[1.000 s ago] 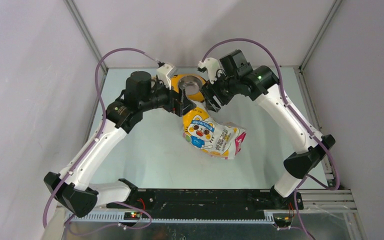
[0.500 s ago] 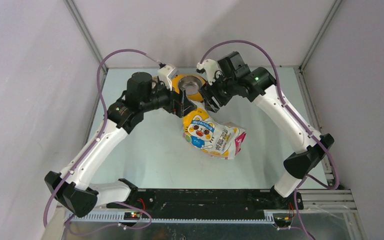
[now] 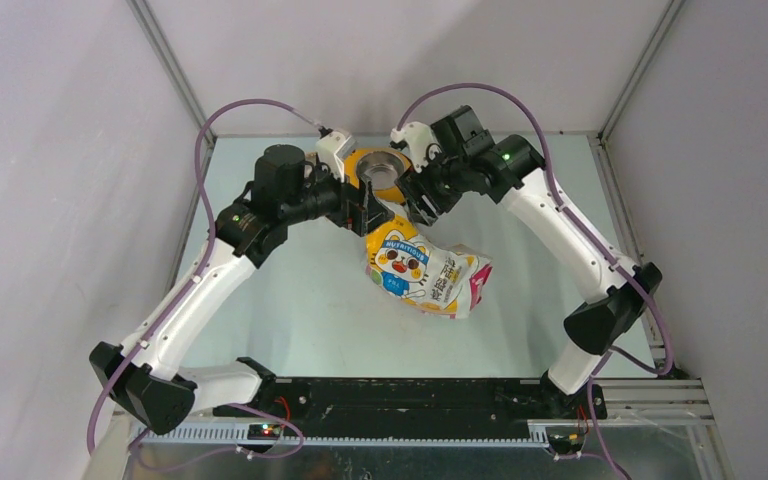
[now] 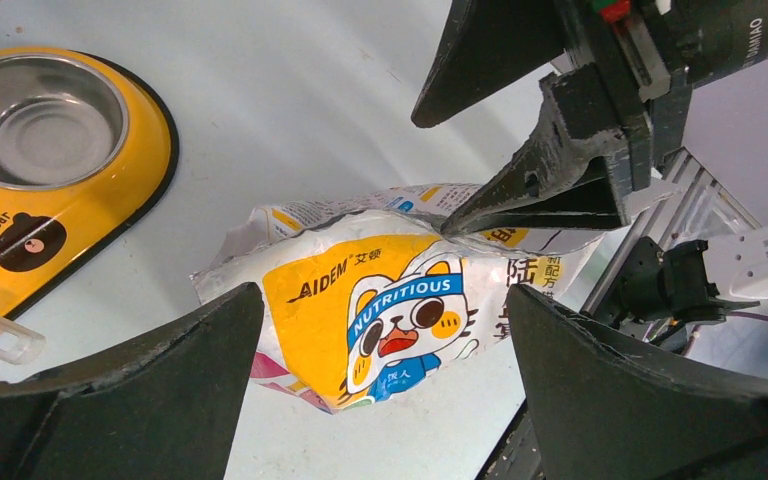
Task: Serve the pet food
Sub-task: Open the pet food bag at the center of the board.
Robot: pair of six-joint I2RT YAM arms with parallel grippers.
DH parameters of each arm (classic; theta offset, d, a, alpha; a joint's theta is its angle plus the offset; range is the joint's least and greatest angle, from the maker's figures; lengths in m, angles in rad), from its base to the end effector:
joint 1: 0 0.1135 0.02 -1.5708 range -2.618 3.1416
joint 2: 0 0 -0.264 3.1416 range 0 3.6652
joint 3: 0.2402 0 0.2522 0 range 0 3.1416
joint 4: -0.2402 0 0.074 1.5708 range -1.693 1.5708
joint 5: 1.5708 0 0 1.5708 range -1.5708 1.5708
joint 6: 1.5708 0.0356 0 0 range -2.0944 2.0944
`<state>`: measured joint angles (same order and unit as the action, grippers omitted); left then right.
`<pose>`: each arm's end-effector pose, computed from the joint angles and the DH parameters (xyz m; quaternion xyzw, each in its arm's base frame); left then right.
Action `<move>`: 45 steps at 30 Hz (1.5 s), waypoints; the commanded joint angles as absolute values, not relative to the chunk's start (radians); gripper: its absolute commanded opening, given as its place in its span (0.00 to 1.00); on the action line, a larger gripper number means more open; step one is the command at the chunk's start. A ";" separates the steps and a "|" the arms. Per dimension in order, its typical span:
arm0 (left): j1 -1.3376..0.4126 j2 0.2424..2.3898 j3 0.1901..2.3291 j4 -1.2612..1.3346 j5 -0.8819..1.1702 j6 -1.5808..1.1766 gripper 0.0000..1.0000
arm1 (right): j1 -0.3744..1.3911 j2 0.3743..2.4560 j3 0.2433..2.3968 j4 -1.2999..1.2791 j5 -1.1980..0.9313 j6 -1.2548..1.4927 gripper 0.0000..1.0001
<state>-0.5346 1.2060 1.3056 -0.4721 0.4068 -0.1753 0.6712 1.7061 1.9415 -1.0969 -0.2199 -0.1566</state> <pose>0.2191 -0.1461 0.4054 0.2566 0.7754 -0.3484 0.4599 0.2698 0.2242 0.4080 -0.4098 0.8381 0.1873 0.3076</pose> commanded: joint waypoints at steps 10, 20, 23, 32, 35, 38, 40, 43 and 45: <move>-0.541 1.195 1.312 -0.430 0.432 -0.175 1.00 | 0.691 1.738 1.954 -1.061 -0.104 -0.133 0.59; -0.540 1.190 1.315 -0.434 0.429 -0.169 1.00 | 0.700 1.743 1.963 -1.078 -0.062 -0.135 0.47; -0.540 1.191 1.314 -0.434 0.428 -0.169 1.00 | 0.697 1.734 1.966 -1.078 -0.046 -0.136 0.44; -0.540 1.191 1.314 -0.434 0.428 -0.167 1.00 | 0.686 1.725 1.971 -1.092 -0.107 -0.143 0.43; -0.540 1.190 1.317 -0.437 0.427 -0.166 1.00 | 0.685 1.760 1.981 -1.123 -0.131 -0.151 0.44; -0.540 1.187 1.320 -0.442 0.422 -0.160 1.00 | 0.684 1.791 1.995 -1.147 -0.158 -0.155 0.46; -0.539 1.181 1.323 -0.446 0.418 -0.155 1.00 | 0.681 1.808 2.007 -1.158 -0.178 -0.158 0.46; -0.532 1.171 1.327 -0.450 0.422 -0.154 1.00 | 0.673 1.830 2.039 -1.181 -0.194 -0.159 0.47; -0.526 1.164 1.325 -0.449 0.427 -0.155 1.00 | 0.668 1.837 2.054 -1.188 -0.170 -0.155 0.47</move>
